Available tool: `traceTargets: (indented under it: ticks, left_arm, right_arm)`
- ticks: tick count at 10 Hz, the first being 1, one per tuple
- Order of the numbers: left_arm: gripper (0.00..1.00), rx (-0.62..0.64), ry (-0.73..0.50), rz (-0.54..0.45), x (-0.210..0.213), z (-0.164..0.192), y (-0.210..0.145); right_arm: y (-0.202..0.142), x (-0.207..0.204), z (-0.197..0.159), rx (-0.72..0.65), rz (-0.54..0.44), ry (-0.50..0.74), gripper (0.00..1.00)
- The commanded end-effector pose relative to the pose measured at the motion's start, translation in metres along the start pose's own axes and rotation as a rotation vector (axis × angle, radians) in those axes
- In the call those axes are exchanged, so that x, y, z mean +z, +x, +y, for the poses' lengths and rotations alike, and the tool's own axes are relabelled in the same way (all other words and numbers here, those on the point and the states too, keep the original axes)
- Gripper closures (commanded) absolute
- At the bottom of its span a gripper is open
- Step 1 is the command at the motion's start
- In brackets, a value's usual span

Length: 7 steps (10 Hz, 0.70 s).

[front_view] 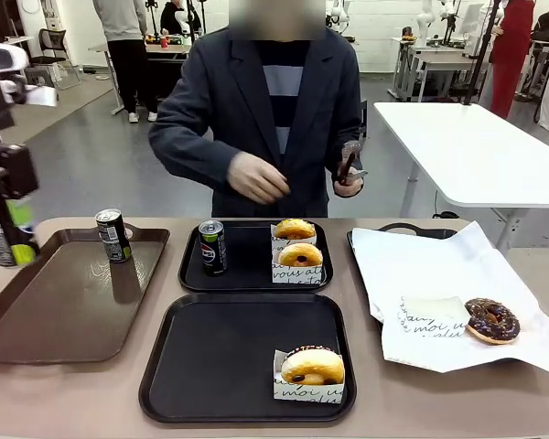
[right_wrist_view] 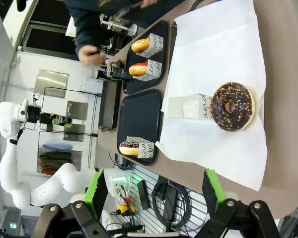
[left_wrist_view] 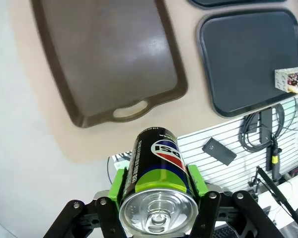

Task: Set up donuts and drinks on trays.
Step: Pick up one Pepsi coke from the Handle tray and place it on the Flat Tray without a Pepsi coke.

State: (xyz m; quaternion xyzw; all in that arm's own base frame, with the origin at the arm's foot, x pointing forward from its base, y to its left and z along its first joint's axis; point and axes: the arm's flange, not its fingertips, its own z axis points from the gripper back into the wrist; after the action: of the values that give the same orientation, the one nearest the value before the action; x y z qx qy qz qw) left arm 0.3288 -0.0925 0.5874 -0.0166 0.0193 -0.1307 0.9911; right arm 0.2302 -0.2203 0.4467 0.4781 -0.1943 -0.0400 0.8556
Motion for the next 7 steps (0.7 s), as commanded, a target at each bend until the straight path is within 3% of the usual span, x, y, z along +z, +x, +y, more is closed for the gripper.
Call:
traceTargets:
  ticks: [1,4,7]
  left_arm:
    - [0.41,-0.121,0.020,-0.016,-0.021,-0.073,0.024]
    - [0.41,-0.255,0.069,0.011,-0.058,-0.166,0.048]
    - [0.41,-0.340,0.075,0.049,-0.095,-0.210,0.077]
  right_arm:
    - [0.001,-0.001,-0.001,0.016,-0.015,0.022,0.00]
    - [0.001,-0.001,-0.001,0.016,-0.015,0.022,0.00]
    - [0.001,-0.001,-0.001,0.016,-0.015,0.022,0.00]
